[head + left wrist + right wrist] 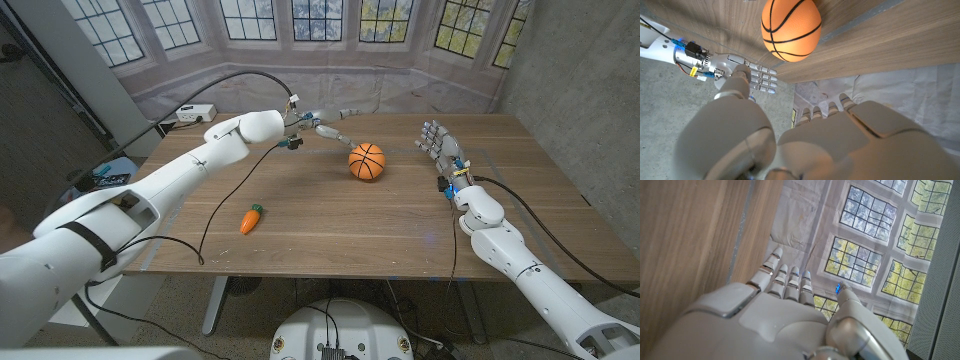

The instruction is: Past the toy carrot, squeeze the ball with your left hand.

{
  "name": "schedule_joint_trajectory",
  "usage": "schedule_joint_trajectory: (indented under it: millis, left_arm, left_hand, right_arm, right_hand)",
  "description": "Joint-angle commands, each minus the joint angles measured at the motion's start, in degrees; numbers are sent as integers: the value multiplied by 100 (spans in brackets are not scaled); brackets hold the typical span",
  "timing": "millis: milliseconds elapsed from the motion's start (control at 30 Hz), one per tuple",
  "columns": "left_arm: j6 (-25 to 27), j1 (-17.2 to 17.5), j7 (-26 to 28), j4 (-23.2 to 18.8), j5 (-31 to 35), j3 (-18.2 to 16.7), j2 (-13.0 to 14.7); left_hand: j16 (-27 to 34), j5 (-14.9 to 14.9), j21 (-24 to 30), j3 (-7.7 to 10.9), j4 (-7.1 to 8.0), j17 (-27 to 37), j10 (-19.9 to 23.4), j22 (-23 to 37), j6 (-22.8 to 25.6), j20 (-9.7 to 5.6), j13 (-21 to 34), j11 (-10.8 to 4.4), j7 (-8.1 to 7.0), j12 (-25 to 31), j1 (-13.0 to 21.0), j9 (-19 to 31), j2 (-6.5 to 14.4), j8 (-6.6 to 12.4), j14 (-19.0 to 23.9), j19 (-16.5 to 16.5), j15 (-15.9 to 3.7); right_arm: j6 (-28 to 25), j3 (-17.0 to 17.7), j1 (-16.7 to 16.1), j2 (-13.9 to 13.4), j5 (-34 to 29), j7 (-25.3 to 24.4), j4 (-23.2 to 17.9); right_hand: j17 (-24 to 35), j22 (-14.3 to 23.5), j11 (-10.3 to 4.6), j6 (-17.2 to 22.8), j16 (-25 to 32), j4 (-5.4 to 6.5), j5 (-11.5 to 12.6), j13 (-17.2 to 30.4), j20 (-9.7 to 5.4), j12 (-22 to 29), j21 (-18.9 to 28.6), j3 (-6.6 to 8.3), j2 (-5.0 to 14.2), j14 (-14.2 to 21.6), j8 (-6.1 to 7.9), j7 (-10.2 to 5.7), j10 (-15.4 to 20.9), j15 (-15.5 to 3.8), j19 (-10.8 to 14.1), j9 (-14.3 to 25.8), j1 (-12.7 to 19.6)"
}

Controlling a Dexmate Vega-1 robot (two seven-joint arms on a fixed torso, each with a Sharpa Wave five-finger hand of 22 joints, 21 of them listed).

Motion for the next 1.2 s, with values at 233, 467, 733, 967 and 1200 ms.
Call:
schedule_joint_trajectory:
  millis: [233, 467, 733, 967, 1200]
  left_arm:
    - [182, -548, -401, 381, 474, 510, -314]
    - [87, -624, -377, 480, 587, 619, -382]
    - [3, -674, -419, 535, 670, 750, -489]
    - [16, -704, -464, 692, 621, 795, -607]
    - [73, -719, -457, 670, 714, 875, -627]
  left_hand:
    - [12, -18, -85, -36, 34, 21, -504, 37, -262, 56, 26, 152, 44, -24, -24, 9, -7, -25, -541, -252, 102]
    - [17, -17, -193, -50, 18, 23, -577, 44, -328, 97, 37, 161, 15, -7, 13, 10, 1, 11, -634, -473, 110]
    - [31, -26, -212, -75, 14, 23, -590, 48, -331, 86, 43, 168, 0, 11, 9, 9, -28, 32, -653, -497, 120]
    - [37, -30, -234, -91, 12, 24, -610, 51, -348, 70, 49, 193, 3, 22, 10, 9, -42, 41, -675, -532, 137]
    - [45, -30, -246, -96, 16, 24, -615, 54, -354, 60, 54, 210, 10, 36, 15, 9, -33, 50, -686, -547, 150]
  right_arm:
    - [20, 56, -98, -10, 17, -82, -38]
    - [57, 84, -169, -5, 22, -123, -83]
    - [102, 119, -279, -5, 24, -174, -146]
    - [118, 154, -381, -20, 26, -220, -237]
    - [124, 195, -470, -38, 41, -250, -310]
  right_hand:
    - [27, 31, 7, 15, 28, -9, 15, 32, 26, 16, 22, 3, -1, 1, 20, 22, -5, 17, 38, 14, 76]
    - [28, 32, 9, 14, 29, -12, 15, 32, 32, 15, 24, -2, 1, 1, 19, 26, -9, 22, 44, 14, 77]
    - [29, 32, 10, 9, 32, -14, 16, 32, 42, 16, 24, -6, 4, 4, 17, 22, -8, 23, 44, 14, 79]
    - [30, 32, 9, 12, 34, -15, 16, 32, 40, 16, 25, -10, 5, 8, 18, 23, -7, 25, 46, 14, 79]
    - [31, 33, 21, 6, 36, -17, 15, 32, 37, 18, 26, -14, 6, 11, 16, 27, -2, 25, 50, 14, 80]
